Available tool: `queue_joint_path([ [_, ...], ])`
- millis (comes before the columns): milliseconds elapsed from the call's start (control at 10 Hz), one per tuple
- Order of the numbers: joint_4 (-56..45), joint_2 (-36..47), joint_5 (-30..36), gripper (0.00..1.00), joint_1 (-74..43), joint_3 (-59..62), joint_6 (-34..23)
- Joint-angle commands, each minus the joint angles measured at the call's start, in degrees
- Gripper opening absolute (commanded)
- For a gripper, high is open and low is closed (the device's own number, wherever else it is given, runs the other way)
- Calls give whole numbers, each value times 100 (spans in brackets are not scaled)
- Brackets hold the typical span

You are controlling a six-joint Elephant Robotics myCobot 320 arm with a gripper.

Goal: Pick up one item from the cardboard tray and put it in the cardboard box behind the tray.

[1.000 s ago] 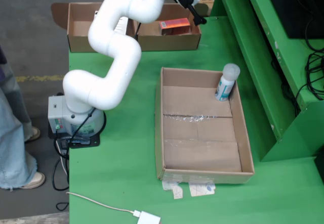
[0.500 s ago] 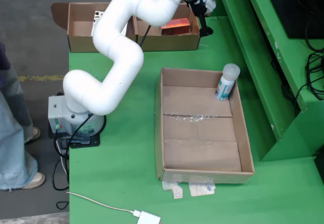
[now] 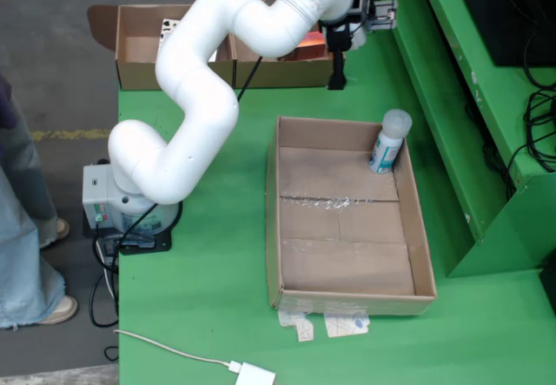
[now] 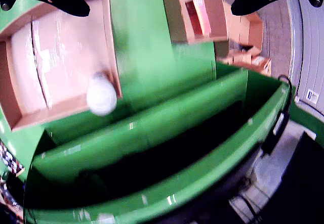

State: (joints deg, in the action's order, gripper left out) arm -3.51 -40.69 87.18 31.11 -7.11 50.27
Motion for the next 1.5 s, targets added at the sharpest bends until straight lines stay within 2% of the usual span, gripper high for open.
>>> queue_joint_path([
  [0,-2337,3452,469,100,-393,-5248,73],
  [100,-2190,4298,479,100,-437,-6248,257],
  [200,-2190,4298,479,100,-437,-6248,257],
  [300,-2218,4707,481,100,-635,-6607,166],
  [1400,-2218,4707,481,100,-635,-6607,166],
])
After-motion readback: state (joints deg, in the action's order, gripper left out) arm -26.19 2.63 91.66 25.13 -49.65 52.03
